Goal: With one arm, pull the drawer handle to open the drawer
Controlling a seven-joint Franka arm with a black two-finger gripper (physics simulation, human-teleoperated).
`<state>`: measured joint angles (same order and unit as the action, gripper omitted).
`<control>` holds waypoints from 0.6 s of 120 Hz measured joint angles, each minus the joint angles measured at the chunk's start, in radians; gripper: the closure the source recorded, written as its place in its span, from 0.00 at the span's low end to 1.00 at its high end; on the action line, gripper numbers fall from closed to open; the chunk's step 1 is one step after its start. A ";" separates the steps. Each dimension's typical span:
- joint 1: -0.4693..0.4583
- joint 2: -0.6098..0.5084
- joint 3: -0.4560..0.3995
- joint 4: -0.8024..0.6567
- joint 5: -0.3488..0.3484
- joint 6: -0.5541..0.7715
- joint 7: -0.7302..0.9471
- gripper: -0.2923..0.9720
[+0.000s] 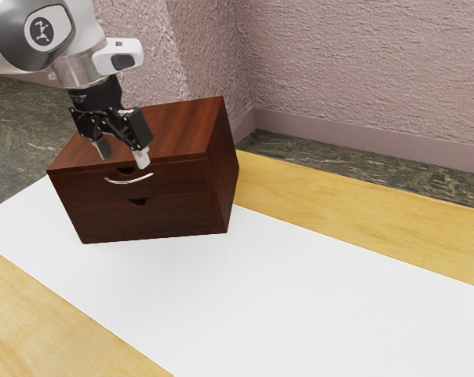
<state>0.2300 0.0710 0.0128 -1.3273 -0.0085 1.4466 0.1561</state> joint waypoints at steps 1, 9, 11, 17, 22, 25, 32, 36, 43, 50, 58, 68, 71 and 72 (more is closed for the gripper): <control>-0.001 0.000 0.001 0.000 -0.001 0.000 0.000 0.23; -0.015 0.000 0.032 -0.001 -0.023 -0.001 0.002 0.23; -0.014 0.001 0.037 -0.001 -0.029 -0.001 0.003 0.23; -0.002 0.002 0.046 -0.001 -0.041 -0.002 0.004 0.23; 0.008 0.004 0.049 -0.001 -0.049 -0.003 0.005 0.23; 0.013 0.007 0.050 0.006 -0.052 -0.003 0.006 0.23; 0.020 -0.001 0.045 0.115 -0.054 -0.003 0.015 0.23; 0.017 -0.012 0.044 0.178 -0.054 -0.003 0.032 0.23; 0.003 -0.039 0.045 0.215 -0.040 -0.005 0.086 0.23; -0.011 -0.048 0.045 0.179 0.017 -0.009 0.161 0.23; -0.034 -0.110 0.051 0.043 0.066 0.026 0.259 0.23; -0.049 -0.211 0.115 -0.144 0.092 0.116 0.384 0.23; -0.030 -0.225 0.137 -0.173 0.090 0.142 0.426 0.23; -0.024 -0.229 0.144 -0.181 0.089 0.151 0.440 0.23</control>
<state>0.2063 -0.1580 0.1566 -1.5085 0.0802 1.5972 0.5956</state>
